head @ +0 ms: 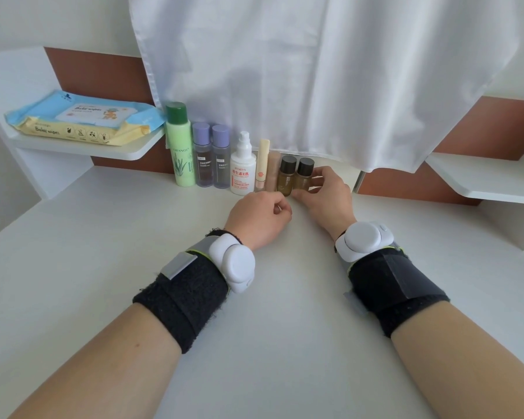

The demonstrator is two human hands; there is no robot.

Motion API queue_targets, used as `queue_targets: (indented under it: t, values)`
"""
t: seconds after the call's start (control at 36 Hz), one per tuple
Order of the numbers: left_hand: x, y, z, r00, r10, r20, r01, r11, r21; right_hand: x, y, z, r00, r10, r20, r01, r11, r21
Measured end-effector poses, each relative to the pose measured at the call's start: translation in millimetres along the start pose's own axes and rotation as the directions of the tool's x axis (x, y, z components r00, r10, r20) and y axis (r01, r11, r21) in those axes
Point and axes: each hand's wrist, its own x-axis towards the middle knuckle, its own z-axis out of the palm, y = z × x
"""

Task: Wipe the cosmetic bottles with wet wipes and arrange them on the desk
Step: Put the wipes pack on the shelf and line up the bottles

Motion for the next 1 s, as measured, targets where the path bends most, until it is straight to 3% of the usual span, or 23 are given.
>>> queue_targets:
  t: [0.78, 1.0]
  values:
    - [-12.1, -8.9, -4.3, 0.997, -0.028, -0.076, 0.028, 1.0, 0.0, -27.6, 7.0, -10.3, 0.995, 0.1, 0.021, -0.101, 0.992, 0.075]
    - [-44.5, 3.7, -5.3, 0.996, -0.069, -0.053, 0.076, 0.986, 0.151, -74.7, 4.7, -31.1, 0.996, 0.082, 0.024, -0.083, 0.996, 0.038]
